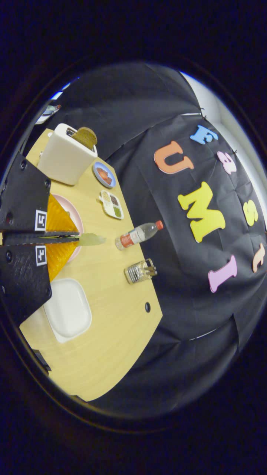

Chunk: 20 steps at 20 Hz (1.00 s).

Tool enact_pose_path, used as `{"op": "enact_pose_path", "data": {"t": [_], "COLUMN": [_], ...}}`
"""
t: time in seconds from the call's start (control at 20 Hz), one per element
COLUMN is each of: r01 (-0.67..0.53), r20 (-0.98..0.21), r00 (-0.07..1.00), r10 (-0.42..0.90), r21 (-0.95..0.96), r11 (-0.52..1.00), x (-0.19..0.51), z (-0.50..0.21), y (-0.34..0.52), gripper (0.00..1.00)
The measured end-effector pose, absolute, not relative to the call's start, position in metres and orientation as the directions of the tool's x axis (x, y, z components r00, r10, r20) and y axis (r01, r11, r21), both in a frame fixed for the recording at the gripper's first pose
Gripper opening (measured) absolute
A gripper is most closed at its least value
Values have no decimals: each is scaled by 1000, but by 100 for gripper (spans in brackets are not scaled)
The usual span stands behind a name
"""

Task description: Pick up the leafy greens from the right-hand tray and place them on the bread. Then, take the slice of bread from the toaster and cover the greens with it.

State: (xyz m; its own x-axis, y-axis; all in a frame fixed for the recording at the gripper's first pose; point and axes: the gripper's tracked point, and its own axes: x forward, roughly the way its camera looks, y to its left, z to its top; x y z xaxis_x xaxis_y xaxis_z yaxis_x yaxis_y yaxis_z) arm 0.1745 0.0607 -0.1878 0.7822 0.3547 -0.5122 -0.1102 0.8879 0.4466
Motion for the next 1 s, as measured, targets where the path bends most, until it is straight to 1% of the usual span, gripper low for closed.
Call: {"op": "enact_pose_path", "data": {"t": [0.15, 0.25, 0.45, 0.55, 0.65, 0.75, 1.0], "r01": [-175, -220, -246, -243, -210, -177, -109], "r20": [-507, -508, -519, -542, -586, -606, -643], "r00": [756, 720, 678, 670, 670, 679, 670], "r10": [414, 473, 521, 508, 456, 415, 371], "r21": [454, 479, 507, 486, 440, 413, 409], "r11": [874, 850, 826, 840, 873, 893, 906], "x": [165, 159, 163, 173, 187, 197, 208], "z": [-184, -187, -204, -221, -246, -260, -285], "y": [101, 133, 168, 169, 155, 141, 116], "gripper": [0, 0, 0, 0, 0, 0, 0]}}
